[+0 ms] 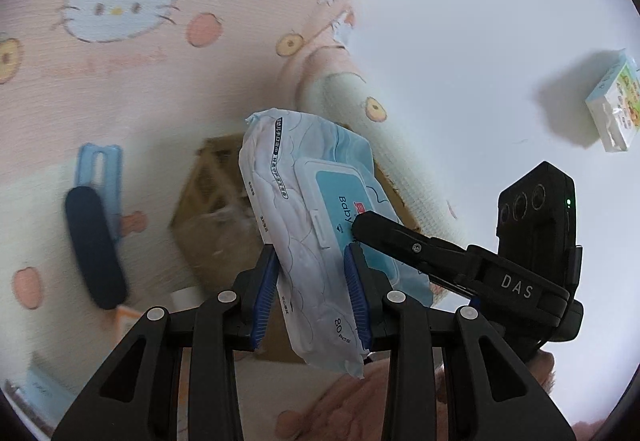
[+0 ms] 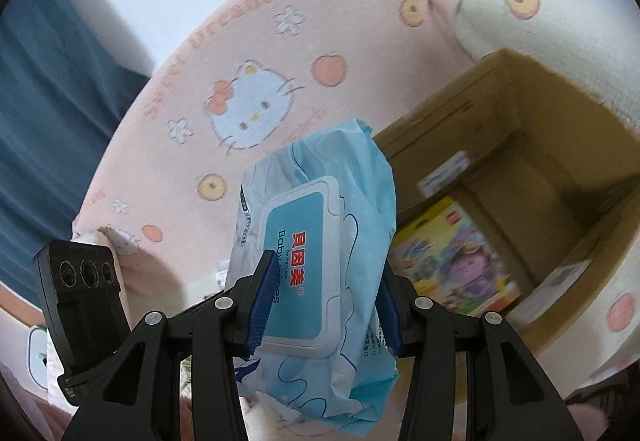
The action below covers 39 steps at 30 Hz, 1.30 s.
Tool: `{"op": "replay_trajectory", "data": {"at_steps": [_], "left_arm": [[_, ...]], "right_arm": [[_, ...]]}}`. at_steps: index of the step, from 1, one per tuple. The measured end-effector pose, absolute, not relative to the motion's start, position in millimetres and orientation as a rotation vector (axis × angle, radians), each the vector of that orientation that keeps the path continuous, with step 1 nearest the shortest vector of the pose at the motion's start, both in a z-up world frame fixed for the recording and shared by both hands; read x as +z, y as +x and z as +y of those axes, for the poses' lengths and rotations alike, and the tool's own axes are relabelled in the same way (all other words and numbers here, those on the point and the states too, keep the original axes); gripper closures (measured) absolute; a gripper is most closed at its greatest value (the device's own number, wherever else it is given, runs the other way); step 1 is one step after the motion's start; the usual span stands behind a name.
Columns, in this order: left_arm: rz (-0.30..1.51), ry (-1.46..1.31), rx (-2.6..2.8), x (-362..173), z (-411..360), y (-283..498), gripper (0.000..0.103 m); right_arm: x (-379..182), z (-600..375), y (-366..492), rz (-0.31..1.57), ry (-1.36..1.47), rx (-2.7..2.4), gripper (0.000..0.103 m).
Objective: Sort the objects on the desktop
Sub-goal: 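Carry the baby-wipes pack over the cardboard box with the left gripper, then lower the baby-wipes pack into the box and open the left gripper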
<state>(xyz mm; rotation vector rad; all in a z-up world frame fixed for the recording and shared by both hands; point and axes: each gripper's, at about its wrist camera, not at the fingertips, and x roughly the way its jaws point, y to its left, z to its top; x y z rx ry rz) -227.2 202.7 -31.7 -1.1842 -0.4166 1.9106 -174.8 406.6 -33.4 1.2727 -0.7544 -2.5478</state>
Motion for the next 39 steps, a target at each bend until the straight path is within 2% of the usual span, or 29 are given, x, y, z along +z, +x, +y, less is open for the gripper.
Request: {"op": "replay_trajectory", "data": {"at_steps": [5,13,28,30,32,33,39], "left_arm": [[-0.438,-1.228,1.886,-46,243,-228,0.065],[-0.364,-1.300,1.883,-61,276,-230,0.065],[-0.142,-1.412,1.914,-77,288,-235,0.066],[-0.132,-1.436,1.892,-76,291,-235,0.065],[-0.141,-1.456,1.890,-76,290,-237,0.064],[-0.143,-1.456,1.898,-74,289,-237,0.063],[-0.170,-1.449,1.917,-75,284,-240,0.060]], "right_arm": [[-42,452,-188,-0.742,1.333,-2.533,0.059],[-72,494,-215,-0.778,1.391,-2.392,0.059],[-111,483,-246,-0.612,1.537,-2.269,0.059],[-117,477,-251,-0.507,1.638,-2.242,0.058],[-122,472,-252,-0.387,1.744,-2.221,0.050],[-123,472,-250,-0.358,1.758,-2.224,0.050],[-123,489,-249,-0.405,1.795,-2.264,0.049]]}}
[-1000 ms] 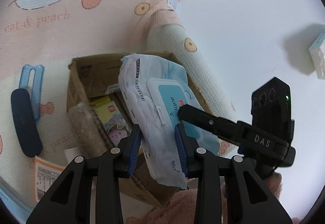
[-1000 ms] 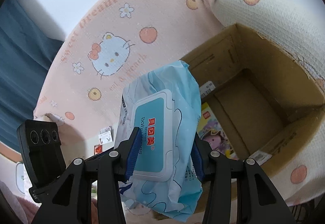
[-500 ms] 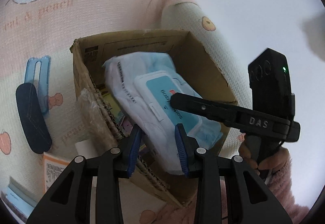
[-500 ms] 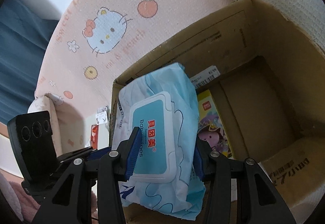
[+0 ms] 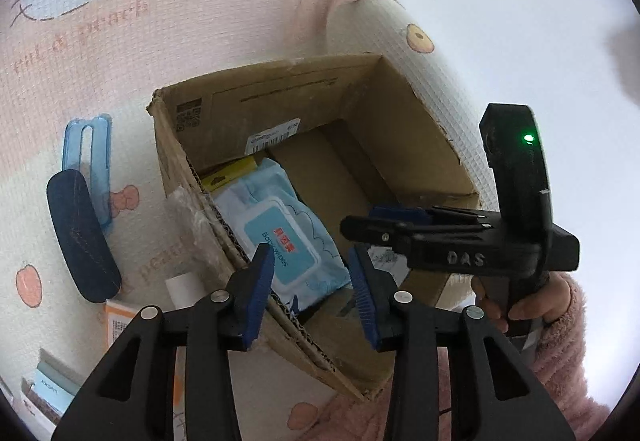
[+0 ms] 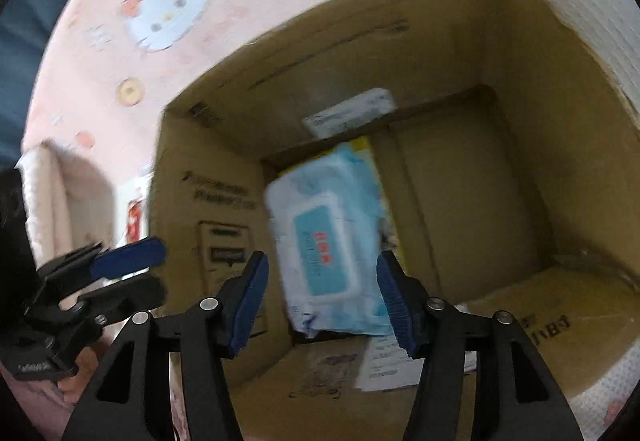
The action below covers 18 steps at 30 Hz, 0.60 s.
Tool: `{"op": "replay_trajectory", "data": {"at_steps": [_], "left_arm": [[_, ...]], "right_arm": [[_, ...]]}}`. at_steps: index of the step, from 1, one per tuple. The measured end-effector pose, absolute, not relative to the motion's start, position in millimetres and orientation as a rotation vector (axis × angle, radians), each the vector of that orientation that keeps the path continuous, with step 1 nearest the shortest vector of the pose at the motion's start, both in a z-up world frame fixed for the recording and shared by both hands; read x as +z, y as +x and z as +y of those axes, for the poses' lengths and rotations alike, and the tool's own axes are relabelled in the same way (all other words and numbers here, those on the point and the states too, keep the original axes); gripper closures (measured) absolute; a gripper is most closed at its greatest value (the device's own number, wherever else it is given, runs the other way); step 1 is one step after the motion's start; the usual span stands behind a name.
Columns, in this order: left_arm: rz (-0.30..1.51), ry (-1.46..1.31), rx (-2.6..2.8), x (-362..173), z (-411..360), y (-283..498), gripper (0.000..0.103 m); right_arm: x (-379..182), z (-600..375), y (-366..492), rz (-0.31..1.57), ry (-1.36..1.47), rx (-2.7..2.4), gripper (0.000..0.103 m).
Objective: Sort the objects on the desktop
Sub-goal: 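Lower the baby-wipes pack into the box and open the left gripper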
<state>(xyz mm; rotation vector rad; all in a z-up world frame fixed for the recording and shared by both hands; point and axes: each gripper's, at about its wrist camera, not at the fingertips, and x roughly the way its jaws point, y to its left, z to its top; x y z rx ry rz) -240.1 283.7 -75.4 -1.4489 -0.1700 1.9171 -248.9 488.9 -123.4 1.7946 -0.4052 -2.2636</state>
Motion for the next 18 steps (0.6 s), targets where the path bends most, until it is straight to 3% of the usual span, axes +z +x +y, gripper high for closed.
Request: {"op": "replay_trajectory", "data": {"at_steps": [4,7,9,12,14,16,18], "left_arm": [[-0.172,-1.458,1.918,-77,288,-242,0.059],[-0.191,-1.465,1.905,-78,287,-243,0.059],[-0.199,-1.462,1.904,-76,284,-244,0.059],[-0.203,-1.438,1.915,-68,276,-241,0.059],[-0.230,-1.429,1.913,-61,269,-239,0.043],[-0.284,-1.404,1.903,-53,258,-236,0.036],[-0.329,-1.364,1.895,-43,245,-230,0.034]], "right_arm": [[-145,504,-259,-0.460,2.031,-2.254,0.050],[-150,508,-256,-0.548,2.023,-2.249,0.092],[-144,509,-247,-0.626,1.999,-2.257,0.092],[-123,501,-235,-0.578,1.974,-2.306,0.092],[-104,491,-225,-0.532,1.972,-2.337,0.091],[-84,477,-214,-0.428,1.956,-2.376,0.090],[-64,464,-202,-0.371,1.919,-2.433,0.073]]}}
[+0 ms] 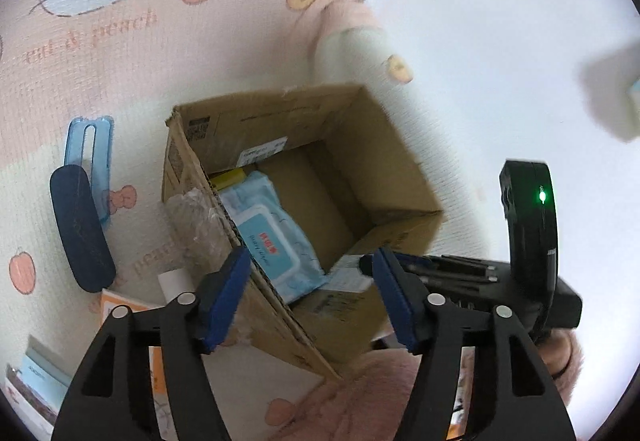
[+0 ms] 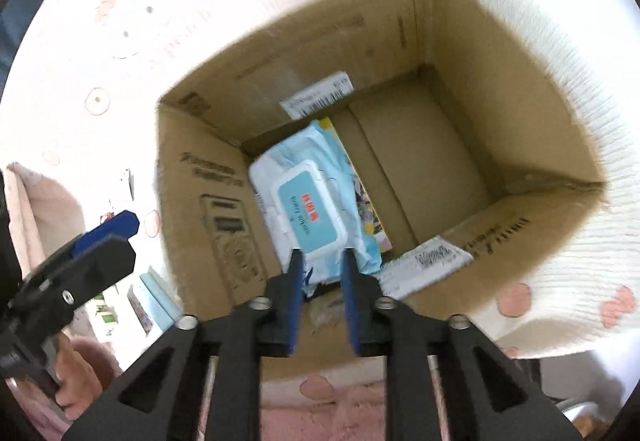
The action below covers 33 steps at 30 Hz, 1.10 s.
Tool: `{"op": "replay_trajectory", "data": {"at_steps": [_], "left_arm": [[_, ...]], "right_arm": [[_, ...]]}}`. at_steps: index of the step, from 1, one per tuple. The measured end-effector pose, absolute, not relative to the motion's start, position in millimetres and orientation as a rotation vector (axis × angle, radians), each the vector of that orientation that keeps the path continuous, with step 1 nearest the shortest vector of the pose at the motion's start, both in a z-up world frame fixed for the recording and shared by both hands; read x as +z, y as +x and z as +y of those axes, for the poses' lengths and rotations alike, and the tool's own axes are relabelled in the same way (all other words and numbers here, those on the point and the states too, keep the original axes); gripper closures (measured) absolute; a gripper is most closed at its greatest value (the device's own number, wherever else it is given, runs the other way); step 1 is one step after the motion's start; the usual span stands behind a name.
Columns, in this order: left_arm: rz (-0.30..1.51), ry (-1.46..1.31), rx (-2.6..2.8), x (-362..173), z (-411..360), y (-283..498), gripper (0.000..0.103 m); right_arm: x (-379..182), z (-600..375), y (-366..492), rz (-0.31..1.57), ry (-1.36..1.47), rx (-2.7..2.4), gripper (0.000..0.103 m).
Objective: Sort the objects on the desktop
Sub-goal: 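Lower the baby-wipes pack into the box and open the left gripper, then withdraw the left gripper and move it over the orange tissue pack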
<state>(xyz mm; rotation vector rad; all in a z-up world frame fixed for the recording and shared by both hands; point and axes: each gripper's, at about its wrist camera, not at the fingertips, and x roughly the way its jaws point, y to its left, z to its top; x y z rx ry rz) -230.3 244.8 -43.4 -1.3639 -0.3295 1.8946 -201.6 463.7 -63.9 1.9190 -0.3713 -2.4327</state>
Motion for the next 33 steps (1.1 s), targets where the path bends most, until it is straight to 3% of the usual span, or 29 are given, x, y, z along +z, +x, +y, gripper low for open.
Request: {"op": "replay_trajectory", "data": {"at_steps": [2,3,9,20,26,33], "left_arm": [[-0.339,-1.315,1.909,-33,230,-222,0.032],[-0.333,-1.291,1.925,-29,221,-217,0.032],[-0.260,-1.195,2.029,-15,178,-190,0.031],[-0.276,-1.052,2.140,-23,87,-154,0.031],[-0.226,-1.074,2.219,-35,48,-146,0.031],[-0.246,-1.123,2.225,-58,14,-150,0.031]], "right_arm": [[-49,454,-191,-0.367,1.878,-2.480,0.028],[-39,447,-184,-0.360,1.844,-2.521,0.024],[-13,386,-158,-0.129,1.737,-2.584,0.023],[-11,286,-120,0.081,1.453,-2.608,0.023],[-24,256,-113,0.067,1.419,-2.558,0.023],[-52,242,-103,-0.110,1.428,-2.524,0.023]]}}
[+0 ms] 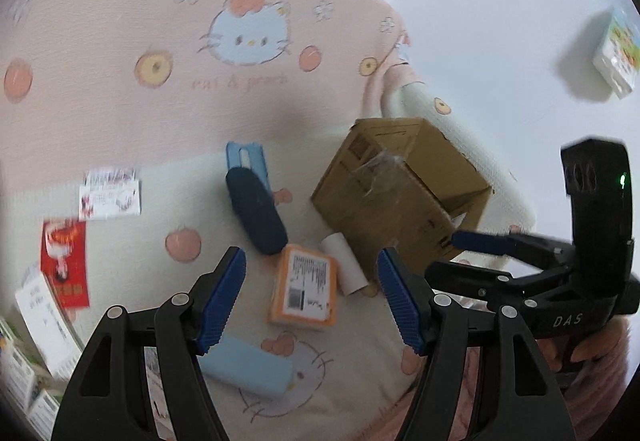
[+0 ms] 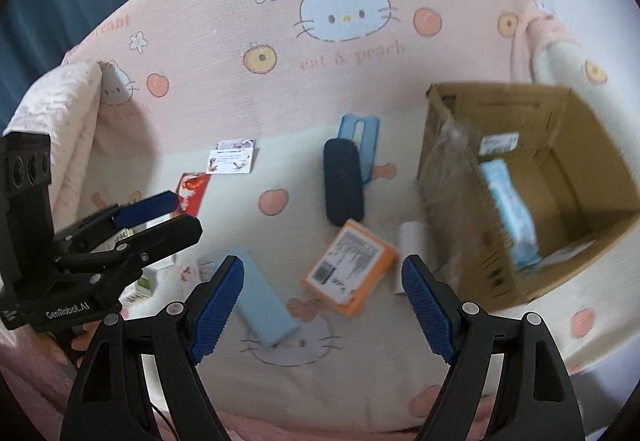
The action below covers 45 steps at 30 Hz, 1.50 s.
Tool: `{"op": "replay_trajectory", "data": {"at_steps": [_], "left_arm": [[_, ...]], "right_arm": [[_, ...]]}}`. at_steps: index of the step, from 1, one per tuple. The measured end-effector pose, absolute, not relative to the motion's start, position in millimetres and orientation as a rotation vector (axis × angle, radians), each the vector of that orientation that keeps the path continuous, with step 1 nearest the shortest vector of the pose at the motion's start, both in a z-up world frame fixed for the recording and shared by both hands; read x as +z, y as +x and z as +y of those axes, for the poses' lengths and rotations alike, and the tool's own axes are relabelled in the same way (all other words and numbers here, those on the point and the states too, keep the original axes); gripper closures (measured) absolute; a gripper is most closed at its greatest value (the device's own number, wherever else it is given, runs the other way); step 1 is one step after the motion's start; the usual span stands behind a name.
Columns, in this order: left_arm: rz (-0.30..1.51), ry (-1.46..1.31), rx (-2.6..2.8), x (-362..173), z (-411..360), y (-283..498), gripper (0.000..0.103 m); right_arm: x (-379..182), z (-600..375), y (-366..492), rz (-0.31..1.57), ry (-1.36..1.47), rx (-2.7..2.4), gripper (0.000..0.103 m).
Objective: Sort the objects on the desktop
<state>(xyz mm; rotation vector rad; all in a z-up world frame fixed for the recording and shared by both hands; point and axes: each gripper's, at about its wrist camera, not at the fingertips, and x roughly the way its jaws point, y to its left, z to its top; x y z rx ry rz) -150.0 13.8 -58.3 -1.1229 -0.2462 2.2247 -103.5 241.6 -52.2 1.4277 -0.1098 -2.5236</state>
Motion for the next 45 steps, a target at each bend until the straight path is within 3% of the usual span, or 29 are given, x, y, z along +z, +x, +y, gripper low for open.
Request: {"op": "replay_trajectory", "data": {"at_steps": [10,18,22,25,27,29,34,45], "left_arm": [[-0.388,-1.356,2.274,-132,-58,-142,0.031],[-0.393,-1.532,2.207,-182,-83,-138,0.031],[-0.429,-1.559,2.159,-193,-77,-146,0.031],[-0.421,-1.529,2.148,-189,-67,-153,0.031],[-0.408,-1.500,2.143,-187,-59,-159,0.032],[-0.386,-1.478,2.124,-186,-46,-167,0.039],[-0.342,-1.476,2.038,-193,-4,-185,0.053],[-0.287,-1.560,1.908,-226,64,-205,0.054]], "right_arm": [[-150,212,-98,-0.378,1.602,-2.281,0.023],[-198,202,-105,-0.468,1.694,-2.238,0.024],[-215,205,-104,-0.523,1.734,-2.223,0.041],[-220,217,-107,-0.595,1.744,-2.250,0.048],[-219,229,-110,-0.668,1.711,-2.283,0.060],[-216,236,-111,-0.691,1.667,-2.301,0.096],[-216,247,-118,-0.670,1.661,-2.372,0.096],[-242,293,-136,-0.936,1.751,-2.363,0.096]]}}
